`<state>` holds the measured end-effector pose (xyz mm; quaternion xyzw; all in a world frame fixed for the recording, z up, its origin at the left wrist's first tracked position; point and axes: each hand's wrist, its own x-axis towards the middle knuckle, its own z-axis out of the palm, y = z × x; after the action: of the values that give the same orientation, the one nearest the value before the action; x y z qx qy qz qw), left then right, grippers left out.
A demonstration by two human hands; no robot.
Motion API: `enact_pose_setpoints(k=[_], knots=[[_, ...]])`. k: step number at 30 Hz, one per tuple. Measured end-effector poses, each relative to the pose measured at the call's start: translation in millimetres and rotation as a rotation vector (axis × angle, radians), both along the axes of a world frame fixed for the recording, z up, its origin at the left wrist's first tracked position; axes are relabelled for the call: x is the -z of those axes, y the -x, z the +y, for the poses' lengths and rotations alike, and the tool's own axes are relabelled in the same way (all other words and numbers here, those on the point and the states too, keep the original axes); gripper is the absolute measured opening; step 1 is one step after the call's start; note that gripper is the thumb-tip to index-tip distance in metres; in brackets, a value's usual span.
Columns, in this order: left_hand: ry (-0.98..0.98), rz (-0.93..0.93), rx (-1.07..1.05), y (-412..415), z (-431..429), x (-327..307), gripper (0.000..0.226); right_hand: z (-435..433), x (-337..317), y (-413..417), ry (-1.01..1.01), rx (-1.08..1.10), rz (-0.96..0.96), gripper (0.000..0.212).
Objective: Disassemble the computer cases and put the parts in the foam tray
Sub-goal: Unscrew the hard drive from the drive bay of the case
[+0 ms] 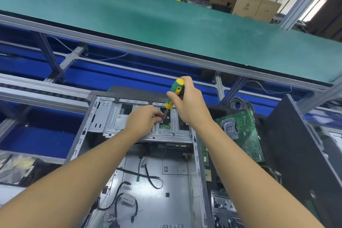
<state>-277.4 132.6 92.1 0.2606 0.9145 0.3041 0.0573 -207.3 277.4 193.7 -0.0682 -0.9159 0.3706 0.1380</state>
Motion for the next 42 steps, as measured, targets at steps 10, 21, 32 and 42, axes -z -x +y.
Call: enact_pose_setpoints(k=[10,21,32,42], knots=[[0.016,-0.044,-0.031,2,2,-1,0.011,1,-3,4,0.003,0.023,0.0,0.029],[-0.027,-0.061,0.056,11,-5,-1,0.015,-7,-24,6,-0.233,-0.16,-0.165,0.03],[-0.62,-0.532,0.334,22,-19,-47,0.04,-1,-55,33,-0.269,-0.354,-0.43,0.026],[-0.46,-0.171,0.173,4,4,-39,0.02,-16,-50,32,-0.417,0.055,-0.393,0.06]])
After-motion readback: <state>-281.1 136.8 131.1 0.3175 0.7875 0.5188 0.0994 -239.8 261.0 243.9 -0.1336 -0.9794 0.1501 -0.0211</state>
